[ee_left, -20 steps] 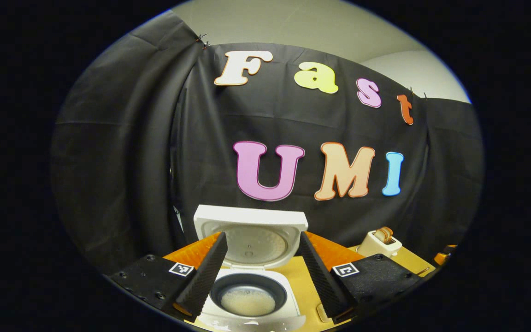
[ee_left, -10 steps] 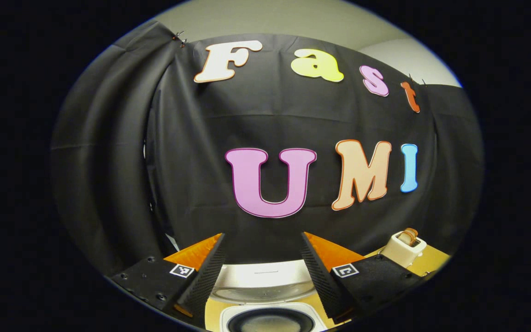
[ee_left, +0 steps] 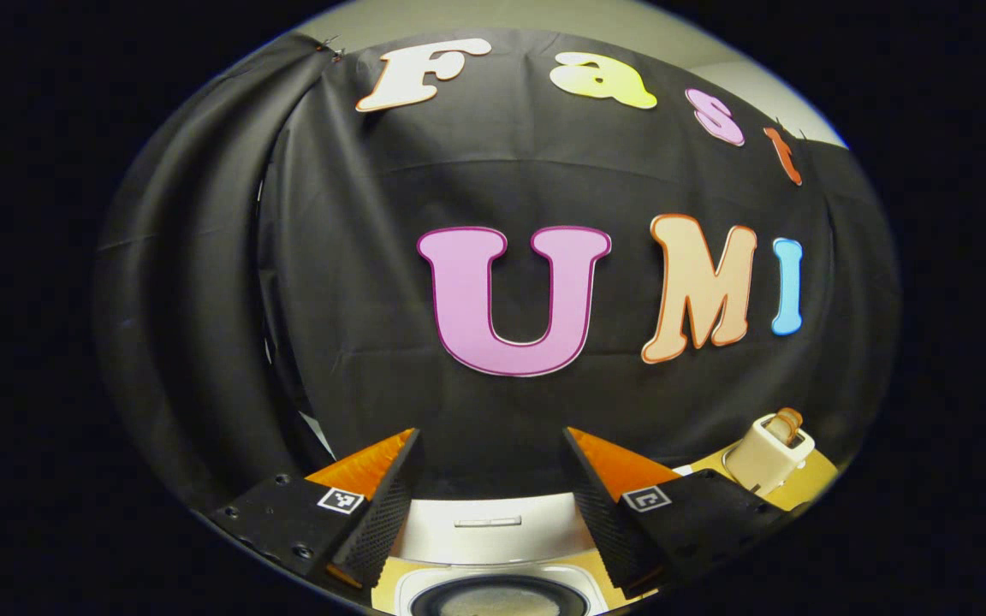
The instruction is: Close the left gripper, press the button to open the rice cooker; take a wooden spoon from the chopstick holder with the right hand, scoop a spoonful of rice and pour it into the rice cooker, then put the wooden spoon back into the chopstick holder.
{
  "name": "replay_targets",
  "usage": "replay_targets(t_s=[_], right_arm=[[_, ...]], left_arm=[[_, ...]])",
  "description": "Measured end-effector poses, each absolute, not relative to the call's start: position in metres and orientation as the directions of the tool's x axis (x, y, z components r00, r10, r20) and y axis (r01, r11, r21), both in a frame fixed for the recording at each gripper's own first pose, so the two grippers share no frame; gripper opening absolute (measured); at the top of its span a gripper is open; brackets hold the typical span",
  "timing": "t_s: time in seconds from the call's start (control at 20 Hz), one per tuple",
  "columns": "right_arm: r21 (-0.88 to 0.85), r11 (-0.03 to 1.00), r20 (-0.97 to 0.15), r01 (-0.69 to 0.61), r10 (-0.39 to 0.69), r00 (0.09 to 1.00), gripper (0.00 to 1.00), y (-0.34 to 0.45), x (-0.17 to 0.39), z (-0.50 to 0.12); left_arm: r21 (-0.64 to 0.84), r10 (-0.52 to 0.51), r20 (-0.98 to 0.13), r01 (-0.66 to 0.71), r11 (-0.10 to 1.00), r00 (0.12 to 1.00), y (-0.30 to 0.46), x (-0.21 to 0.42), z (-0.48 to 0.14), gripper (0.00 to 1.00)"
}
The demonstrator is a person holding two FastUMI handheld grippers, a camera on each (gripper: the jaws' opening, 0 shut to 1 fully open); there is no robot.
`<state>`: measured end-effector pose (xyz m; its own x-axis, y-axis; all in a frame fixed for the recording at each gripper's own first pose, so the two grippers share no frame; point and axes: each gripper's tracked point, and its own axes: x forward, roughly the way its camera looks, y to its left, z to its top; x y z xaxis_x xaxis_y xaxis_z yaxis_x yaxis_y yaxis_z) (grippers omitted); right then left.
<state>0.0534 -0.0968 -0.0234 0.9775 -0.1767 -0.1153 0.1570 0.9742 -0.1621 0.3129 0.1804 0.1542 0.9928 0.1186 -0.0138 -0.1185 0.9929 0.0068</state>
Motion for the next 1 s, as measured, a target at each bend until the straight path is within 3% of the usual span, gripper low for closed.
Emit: replay_targets(t_s=[0.6,1.0], right_arm=[[-0.08,0.989,-0.133,0.121,-0.131,0.982,0.96,-0.085,0.051,-0.027],[-0.069,0.993,-0.123,0.094,-0.102,0.987,0.96,-0.076,0.07,-0.015]], left_arm=[[0.021,0.119,0.059,-0.12,0.993,0.991,0.16,0.231,0.117,0.92],[0.003,0.125,0.017,-0.125,0.992,0.992,0.147,0.164,0.031,0.89]])
